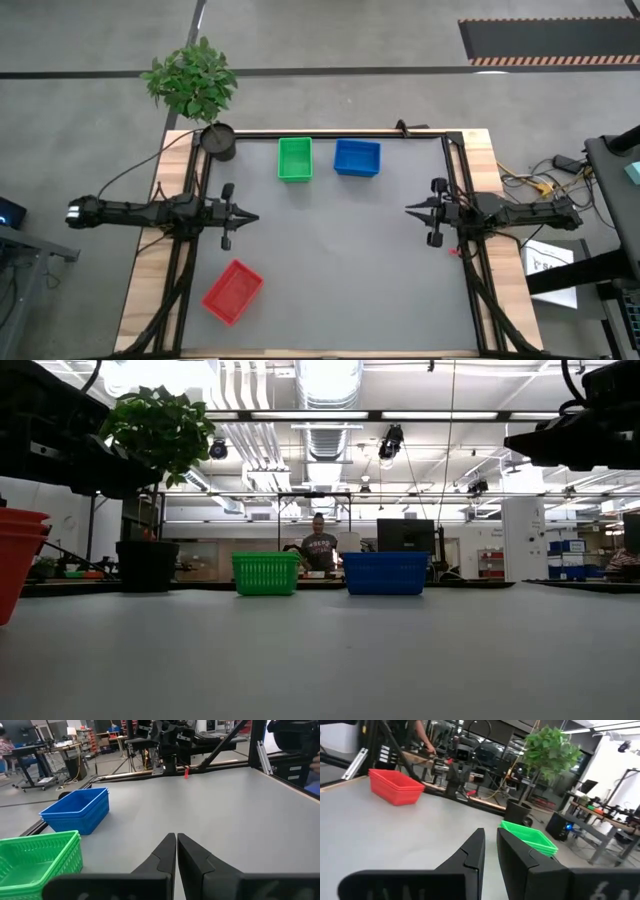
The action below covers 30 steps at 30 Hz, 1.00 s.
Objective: Stack baskets by color
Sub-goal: Return to Home Position
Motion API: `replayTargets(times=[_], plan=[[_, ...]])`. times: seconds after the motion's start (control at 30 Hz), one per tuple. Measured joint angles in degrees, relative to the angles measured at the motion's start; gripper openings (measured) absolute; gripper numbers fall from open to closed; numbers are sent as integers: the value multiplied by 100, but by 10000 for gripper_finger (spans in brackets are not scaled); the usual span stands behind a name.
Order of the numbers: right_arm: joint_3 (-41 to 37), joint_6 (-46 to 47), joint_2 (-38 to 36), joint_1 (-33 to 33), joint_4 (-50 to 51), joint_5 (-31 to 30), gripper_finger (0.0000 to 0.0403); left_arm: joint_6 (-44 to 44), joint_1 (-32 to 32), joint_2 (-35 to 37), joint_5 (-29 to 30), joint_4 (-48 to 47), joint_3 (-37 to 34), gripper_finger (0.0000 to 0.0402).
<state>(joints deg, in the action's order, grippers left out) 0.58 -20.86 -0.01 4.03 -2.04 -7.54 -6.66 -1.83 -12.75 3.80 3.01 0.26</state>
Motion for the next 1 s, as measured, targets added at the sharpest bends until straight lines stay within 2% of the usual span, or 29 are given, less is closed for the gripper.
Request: replayTargets(times=[0.37, 1.0], plan=[[0, -16, 272, -4, -56, 5, 43, 1, -1, -1, 1, -7, -1, 0], [7, -18, 278, -4, -90, 6, 43, 0, 0, -26, 1, -5, -1, 0]])
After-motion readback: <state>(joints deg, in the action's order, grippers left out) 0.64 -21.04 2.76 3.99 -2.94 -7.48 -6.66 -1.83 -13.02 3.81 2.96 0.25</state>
